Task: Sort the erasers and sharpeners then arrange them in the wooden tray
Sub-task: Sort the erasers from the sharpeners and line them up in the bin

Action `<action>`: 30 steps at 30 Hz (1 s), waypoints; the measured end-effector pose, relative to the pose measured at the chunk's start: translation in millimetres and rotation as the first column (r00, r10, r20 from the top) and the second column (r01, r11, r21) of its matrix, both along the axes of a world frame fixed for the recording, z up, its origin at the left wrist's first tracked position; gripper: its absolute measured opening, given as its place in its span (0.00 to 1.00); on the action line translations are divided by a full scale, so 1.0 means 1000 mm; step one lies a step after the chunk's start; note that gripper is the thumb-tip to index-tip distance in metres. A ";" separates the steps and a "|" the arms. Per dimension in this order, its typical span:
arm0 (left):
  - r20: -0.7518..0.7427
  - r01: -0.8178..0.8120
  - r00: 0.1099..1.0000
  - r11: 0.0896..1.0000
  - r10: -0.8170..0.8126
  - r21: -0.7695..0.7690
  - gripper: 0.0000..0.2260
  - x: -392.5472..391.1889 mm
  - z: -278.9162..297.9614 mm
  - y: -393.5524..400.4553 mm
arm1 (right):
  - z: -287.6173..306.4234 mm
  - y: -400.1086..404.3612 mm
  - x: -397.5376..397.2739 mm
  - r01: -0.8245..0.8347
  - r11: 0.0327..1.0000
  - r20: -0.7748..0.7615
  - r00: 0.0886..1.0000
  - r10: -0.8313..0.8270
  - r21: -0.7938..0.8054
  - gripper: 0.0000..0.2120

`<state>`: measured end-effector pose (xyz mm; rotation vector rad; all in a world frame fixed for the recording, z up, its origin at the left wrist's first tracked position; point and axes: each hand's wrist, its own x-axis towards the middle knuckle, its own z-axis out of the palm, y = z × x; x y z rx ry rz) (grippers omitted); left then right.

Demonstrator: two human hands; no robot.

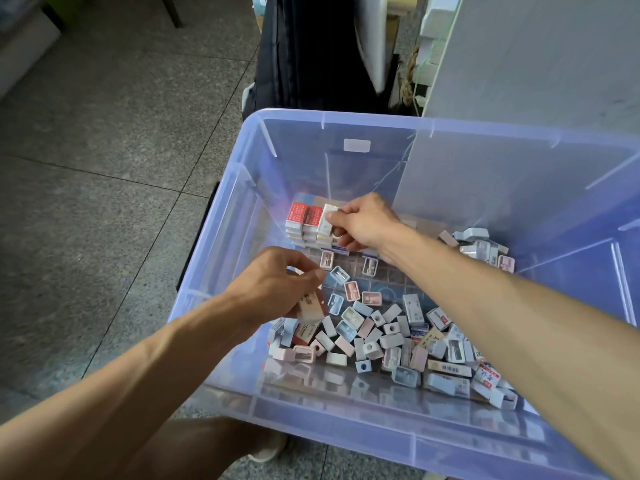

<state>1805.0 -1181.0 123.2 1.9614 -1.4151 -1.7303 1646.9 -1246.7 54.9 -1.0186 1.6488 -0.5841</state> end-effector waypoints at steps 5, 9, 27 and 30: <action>-0.018 -0.016 1.000 0.992 0.018 0.122 0.04 0.002 -0.005 -0.002 | -0.015 -0.016 0.023 0.089 0.995 -0.033 0.996 -0.087 0.050 0.09; -0.082 -0.028 0.996 0.984 0.043 0.176 0.09 0.001 -0.004 -0.004 | -0.016 -0.009 0.021 -0.052 0.998 -0.211 0.977 0.042 -0.041 0.07; -0.132 -0.036 0.991 0.999 0.033 -0.018 0.13 -0.003 -0.003 -0.005 | 0.029 0.043 -0.028 -0.384 0.922 -0.114 0.919 0.377 -0.048 0.12; -0.174 0.019 0.984 0.995 -0.036 -0.095 0.11 -0.007 0.000 -0.006 | 0.046 0.068 -0.044 -0.380 0.925 0.092 0.922 0.377 0.009 0.11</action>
